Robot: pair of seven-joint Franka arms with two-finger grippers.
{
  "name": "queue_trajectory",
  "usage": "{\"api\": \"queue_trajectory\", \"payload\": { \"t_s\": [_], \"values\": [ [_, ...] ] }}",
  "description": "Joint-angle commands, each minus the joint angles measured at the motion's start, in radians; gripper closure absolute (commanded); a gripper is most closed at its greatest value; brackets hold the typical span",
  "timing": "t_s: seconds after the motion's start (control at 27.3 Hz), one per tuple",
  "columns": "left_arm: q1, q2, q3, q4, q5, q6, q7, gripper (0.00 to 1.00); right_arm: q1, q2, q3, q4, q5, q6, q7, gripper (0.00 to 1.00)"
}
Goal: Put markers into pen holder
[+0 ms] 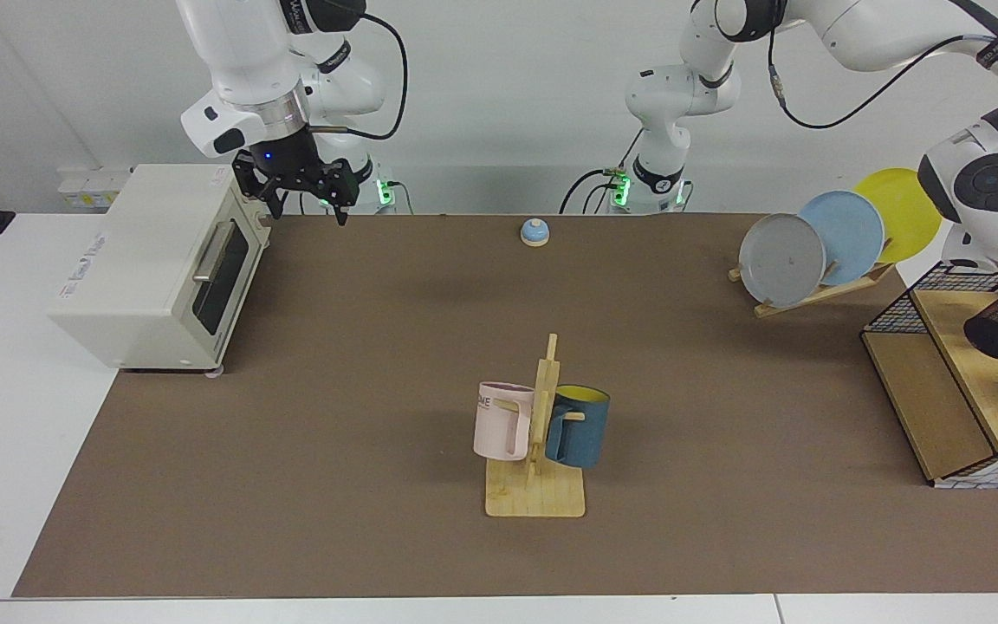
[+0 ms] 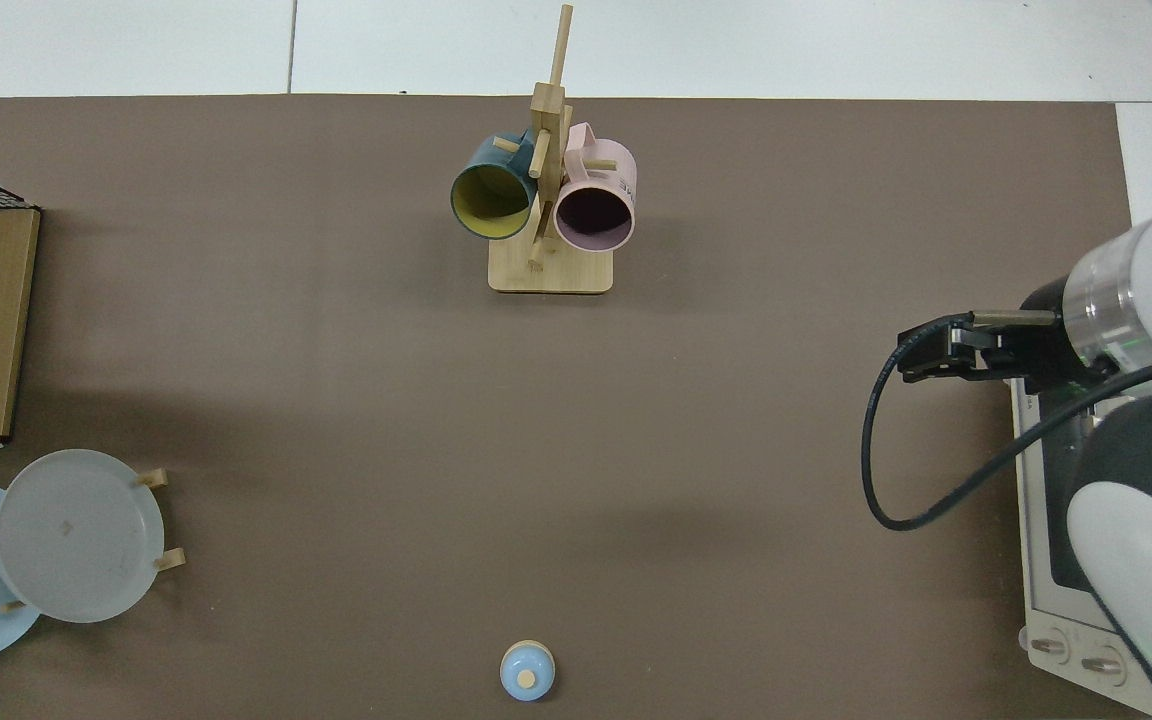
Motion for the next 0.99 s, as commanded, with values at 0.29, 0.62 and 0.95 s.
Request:
{"api": "queue_trajectory", "payload": {
  "t_s": [0.29, 0.62, 0.95],
  "values": [
    [0.005, -0.004, 0.008, -0.021, 0.013, 0.036, -0.024, 1.00, -0.018, -0.017, 0.011, -0.020, 0.020, 0.011, 0.010, 0.00],
    [0.007, -0.006, 0.011, -0.028, 0.004, 0.033, -0.018, 1.00, -0.018, -0.017, 0.011, -0.020, 0.020, 0.011, 0.010, 0.00],
    [0.007, -0.006, 0.014, -0.030, -0.011, 0.033, -0.015, 1.00, -0.018, -0.017, 0.011, -0.020, 0.020, 0.011, 0.010, 0.00]
  ]
}}
